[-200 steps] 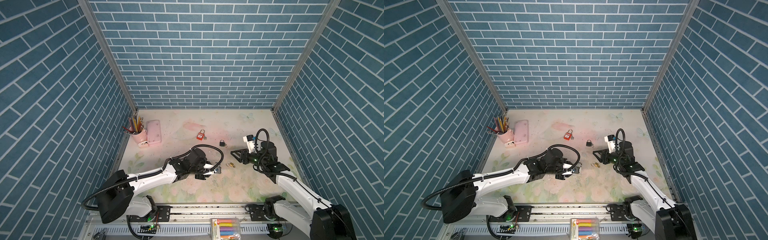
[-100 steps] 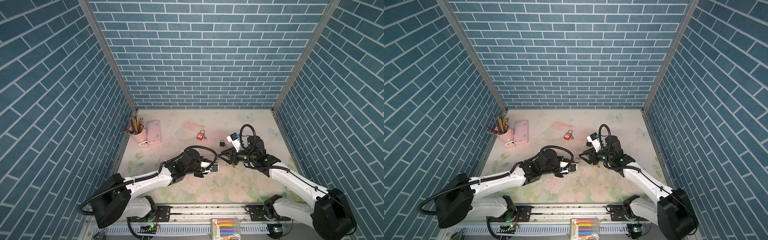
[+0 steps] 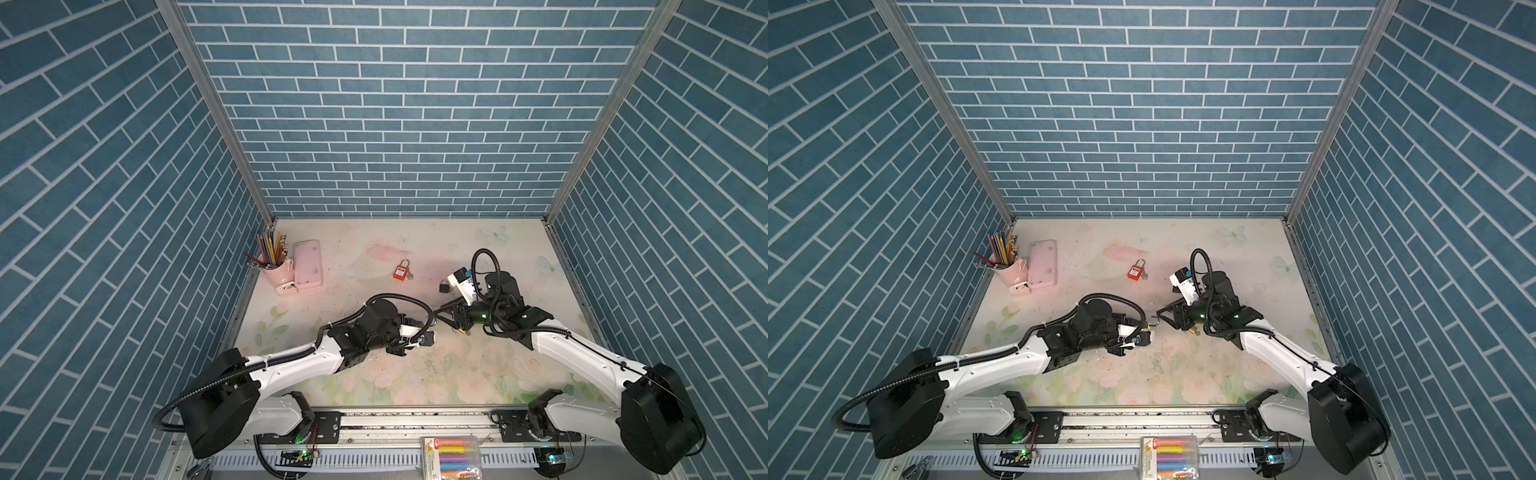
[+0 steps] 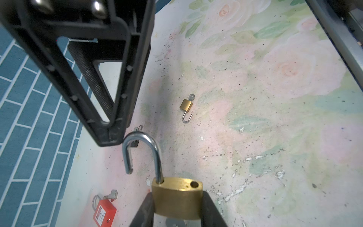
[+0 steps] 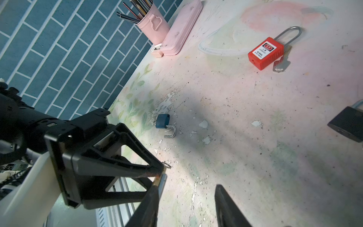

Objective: Lock with the key

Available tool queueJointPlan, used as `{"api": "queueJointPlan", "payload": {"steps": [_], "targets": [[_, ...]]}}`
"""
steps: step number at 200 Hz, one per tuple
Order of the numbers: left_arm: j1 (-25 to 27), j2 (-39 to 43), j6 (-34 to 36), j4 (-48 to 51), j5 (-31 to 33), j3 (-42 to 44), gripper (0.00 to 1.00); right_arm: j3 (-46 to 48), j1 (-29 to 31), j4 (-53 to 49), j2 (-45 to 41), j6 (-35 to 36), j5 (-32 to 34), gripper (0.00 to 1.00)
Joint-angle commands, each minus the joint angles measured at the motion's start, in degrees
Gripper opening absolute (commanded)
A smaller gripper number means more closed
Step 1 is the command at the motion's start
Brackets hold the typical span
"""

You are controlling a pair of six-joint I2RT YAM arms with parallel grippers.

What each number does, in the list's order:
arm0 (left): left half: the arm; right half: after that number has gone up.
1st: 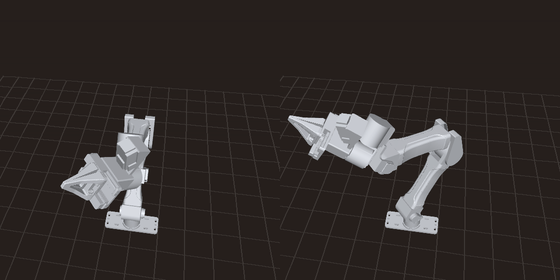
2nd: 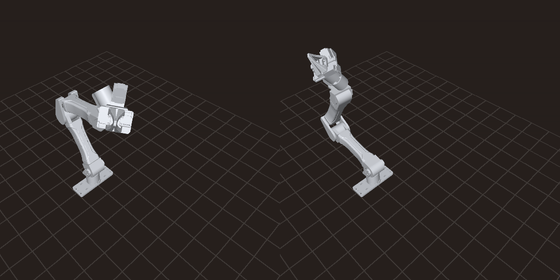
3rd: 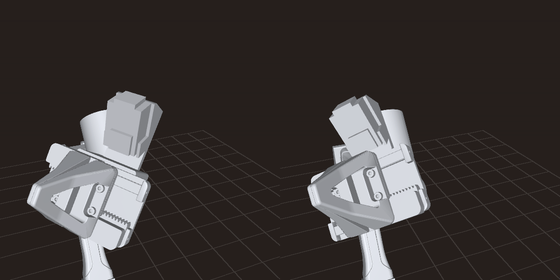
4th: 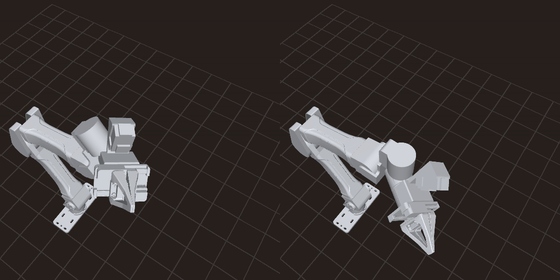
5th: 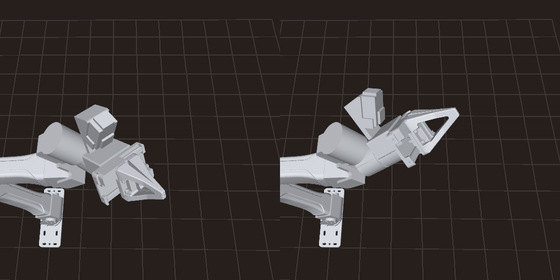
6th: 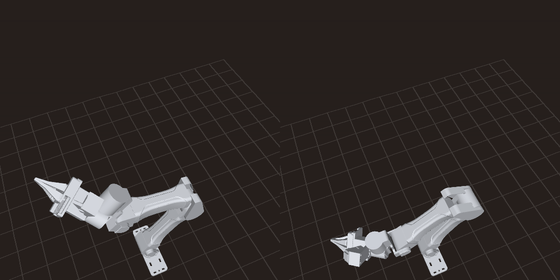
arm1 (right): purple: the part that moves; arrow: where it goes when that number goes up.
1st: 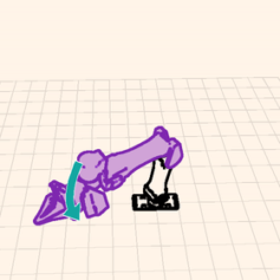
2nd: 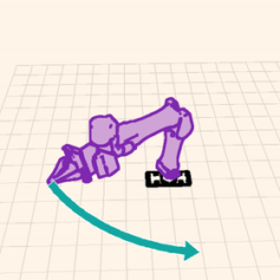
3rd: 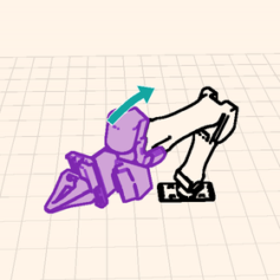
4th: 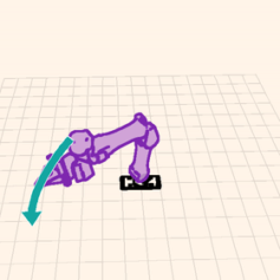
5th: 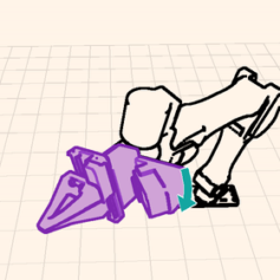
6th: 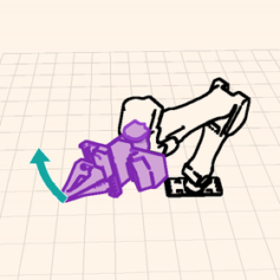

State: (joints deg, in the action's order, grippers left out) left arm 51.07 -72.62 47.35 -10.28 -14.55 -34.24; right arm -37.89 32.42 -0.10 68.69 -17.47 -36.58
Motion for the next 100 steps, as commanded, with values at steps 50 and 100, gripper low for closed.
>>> {"api": "queueJointPlan", "payload": {"steps": [50, 100], "targets": [[-1.62, 1.41, -0.4, -3.22, -2.12, -0.21, 0.0, 0.67, 0.49, -3.36, -2.94, 2.81, 4.27, 0.44], [-1.78, 1.24, 0.55, -0.51, -4.94, -0.9, 0.0, -1.27, 0.48, -1.82, -6.32, 1.21, 12.05, 0.49]]}}
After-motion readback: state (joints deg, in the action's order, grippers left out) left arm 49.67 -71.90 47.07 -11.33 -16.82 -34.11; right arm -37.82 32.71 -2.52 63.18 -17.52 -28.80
